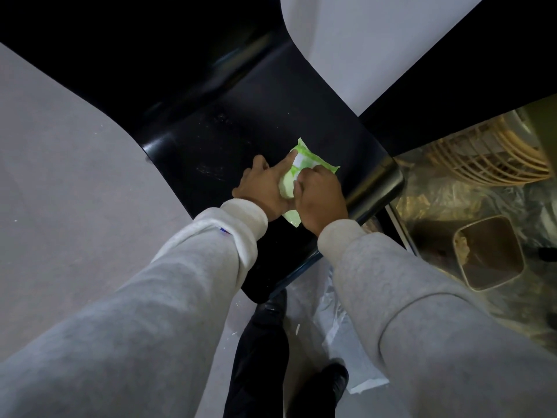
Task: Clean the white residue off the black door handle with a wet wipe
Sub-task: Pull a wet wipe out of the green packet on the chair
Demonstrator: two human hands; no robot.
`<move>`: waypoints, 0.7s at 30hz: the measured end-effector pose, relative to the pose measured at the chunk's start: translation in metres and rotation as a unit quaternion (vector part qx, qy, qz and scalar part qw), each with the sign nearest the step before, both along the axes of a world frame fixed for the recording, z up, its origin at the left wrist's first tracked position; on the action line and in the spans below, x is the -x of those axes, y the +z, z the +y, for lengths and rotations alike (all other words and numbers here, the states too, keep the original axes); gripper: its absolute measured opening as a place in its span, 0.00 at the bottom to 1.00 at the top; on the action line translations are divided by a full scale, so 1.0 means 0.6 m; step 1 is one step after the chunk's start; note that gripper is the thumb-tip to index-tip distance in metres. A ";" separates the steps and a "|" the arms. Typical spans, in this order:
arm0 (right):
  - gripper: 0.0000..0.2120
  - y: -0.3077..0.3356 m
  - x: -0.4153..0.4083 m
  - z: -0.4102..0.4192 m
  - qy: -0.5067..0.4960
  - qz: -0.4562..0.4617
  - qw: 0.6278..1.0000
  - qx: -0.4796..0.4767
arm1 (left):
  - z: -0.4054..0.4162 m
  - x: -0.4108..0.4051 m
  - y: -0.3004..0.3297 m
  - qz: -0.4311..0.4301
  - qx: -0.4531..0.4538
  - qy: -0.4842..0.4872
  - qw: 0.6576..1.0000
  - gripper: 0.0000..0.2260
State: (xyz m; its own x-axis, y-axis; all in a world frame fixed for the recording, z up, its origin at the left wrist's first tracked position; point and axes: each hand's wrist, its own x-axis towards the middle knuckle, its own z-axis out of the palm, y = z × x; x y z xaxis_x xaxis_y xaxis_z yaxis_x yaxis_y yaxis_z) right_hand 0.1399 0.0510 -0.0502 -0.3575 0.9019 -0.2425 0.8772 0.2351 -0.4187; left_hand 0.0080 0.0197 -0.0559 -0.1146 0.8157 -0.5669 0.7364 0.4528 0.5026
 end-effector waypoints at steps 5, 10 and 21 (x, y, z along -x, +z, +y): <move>0.09 -0.001 0.003 0.001 -0.021 0.017 1.000 -0.008 | 0.001 0.000 -0.002 0.002 0.005 0.001 1.000 0.45; 0.07 0.017 -0.010 -0.014 -0.069 0.104 0.992 -0.009 | 0.000 -0.003 0.003 0.009 0.013 0.005 1.000 0.44; 0.06 0.139 -0.040 -0.035 -0.229 0.314 0.916 0.102 | -0.009 -0.012 0.042 -0.028 0.046 0.041 0.998 0.49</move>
State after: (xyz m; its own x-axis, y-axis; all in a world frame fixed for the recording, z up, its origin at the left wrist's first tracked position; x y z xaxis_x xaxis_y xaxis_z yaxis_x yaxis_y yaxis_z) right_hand 0.1640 0.0300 0.0333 -0.0787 0.9512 -0.2983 0.4347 -0.2366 -0.8690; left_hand 0.0149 0.0145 -0.0309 -0.1445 0.7497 -0.6459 0.6677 0.5555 0.4955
